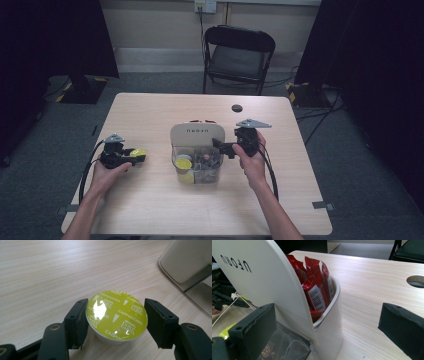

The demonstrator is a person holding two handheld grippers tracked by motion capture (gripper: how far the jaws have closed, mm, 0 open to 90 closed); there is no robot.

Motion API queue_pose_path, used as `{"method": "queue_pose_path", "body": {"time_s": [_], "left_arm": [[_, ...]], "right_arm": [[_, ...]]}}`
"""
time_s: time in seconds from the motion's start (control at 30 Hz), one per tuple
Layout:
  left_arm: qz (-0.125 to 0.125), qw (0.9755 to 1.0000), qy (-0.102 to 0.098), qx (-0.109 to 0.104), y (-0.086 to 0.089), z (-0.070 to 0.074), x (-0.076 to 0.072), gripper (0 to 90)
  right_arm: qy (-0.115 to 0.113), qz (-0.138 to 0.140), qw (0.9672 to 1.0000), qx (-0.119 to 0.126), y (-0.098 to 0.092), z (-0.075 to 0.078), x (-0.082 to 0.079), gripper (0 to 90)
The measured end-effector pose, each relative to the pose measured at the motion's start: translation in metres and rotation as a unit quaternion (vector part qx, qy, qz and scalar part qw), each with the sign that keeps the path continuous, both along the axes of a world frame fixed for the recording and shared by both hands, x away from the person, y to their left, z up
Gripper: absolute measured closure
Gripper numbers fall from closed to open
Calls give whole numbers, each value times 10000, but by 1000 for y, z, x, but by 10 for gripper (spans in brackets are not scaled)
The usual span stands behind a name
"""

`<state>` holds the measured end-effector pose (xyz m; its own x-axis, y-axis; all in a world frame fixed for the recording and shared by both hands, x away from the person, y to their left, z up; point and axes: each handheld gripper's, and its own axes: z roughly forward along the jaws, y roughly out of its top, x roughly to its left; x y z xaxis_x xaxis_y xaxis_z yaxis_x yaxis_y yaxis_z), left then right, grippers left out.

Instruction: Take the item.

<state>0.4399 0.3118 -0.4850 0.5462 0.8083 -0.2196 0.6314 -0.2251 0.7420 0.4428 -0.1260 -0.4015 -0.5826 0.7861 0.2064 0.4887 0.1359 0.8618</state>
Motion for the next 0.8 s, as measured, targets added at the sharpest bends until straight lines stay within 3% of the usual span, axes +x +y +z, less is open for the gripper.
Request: {"method": "queue_pose_path", "body": {"time_s": [0.17,0.5,0.8], "left_arm": [[13,10000,9,-45,2,0,0,377],[119,9997,-33,-193,2,2,-1,237],[110,9997,-92,-195,3,10,-7,210]], "right_arm": [[-4,21,10000,1,0,0,0,18],[3,59,10000,3,1,0,0,26],[13,119,9999,-14,2,-1,0,41]]}}
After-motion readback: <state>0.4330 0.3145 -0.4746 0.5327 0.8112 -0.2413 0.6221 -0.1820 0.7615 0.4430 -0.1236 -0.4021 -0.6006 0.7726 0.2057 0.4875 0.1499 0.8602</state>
